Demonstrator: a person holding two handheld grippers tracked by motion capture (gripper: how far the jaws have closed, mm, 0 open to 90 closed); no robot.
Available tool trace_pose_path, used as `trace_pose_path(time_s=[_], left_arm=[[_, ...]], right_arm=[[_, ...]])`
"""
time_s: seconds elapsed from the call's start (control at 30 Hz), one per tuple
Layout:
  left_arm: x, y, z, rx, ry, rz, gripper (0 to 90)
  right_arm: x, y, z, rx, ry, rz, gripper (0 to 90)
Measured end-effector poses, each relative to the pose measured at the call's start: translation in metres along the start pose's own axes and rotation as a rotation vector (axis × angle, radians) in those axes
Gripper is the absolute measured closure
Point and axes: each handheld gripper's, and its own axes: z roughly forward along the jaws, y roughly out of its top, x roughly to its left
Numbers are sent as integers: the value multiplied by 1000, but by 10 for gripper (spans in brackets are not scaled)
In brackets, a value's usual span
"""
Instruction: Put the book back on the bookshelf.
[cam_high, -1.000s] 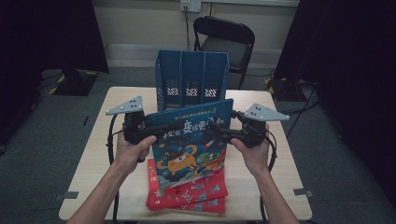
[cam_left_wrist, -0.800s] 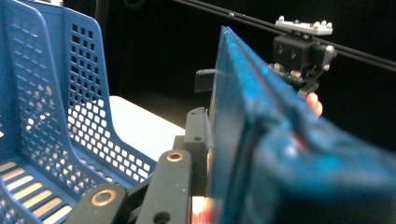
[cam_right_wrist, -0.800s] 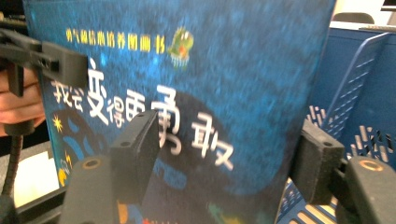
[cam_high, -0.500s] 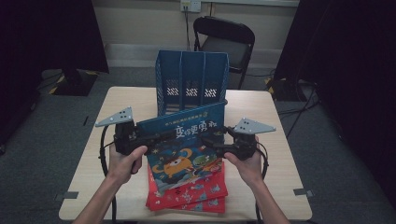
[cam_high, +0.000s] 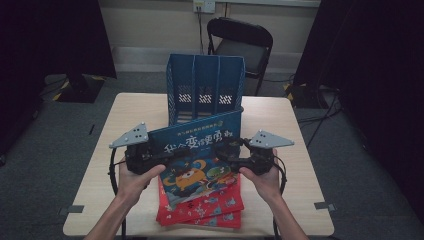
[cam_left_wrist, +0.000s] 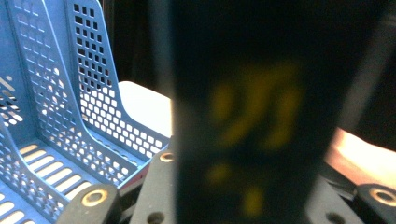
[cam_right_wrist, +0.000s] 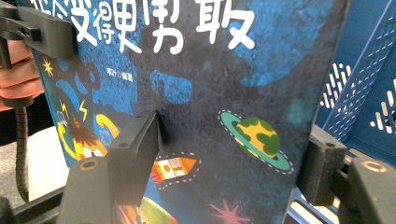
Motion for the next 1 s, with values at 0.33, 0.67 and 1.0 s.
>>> trace_pose_path(time_s=[0.33, 0.67, 1.0], left_arm=[[-3, -3, -1, -11, -18, -39, 822], [1, 2, -12, -16, 76, -126, 831], [3, 12, -23, -13, 131, -150, 833]], right_arm=[[0, 0, 3, 5, 15, 4, 267], [-8, -16, -4, 56, -13, 26, 286], [-23, -31, -26, 72, -71, 68, 285]])
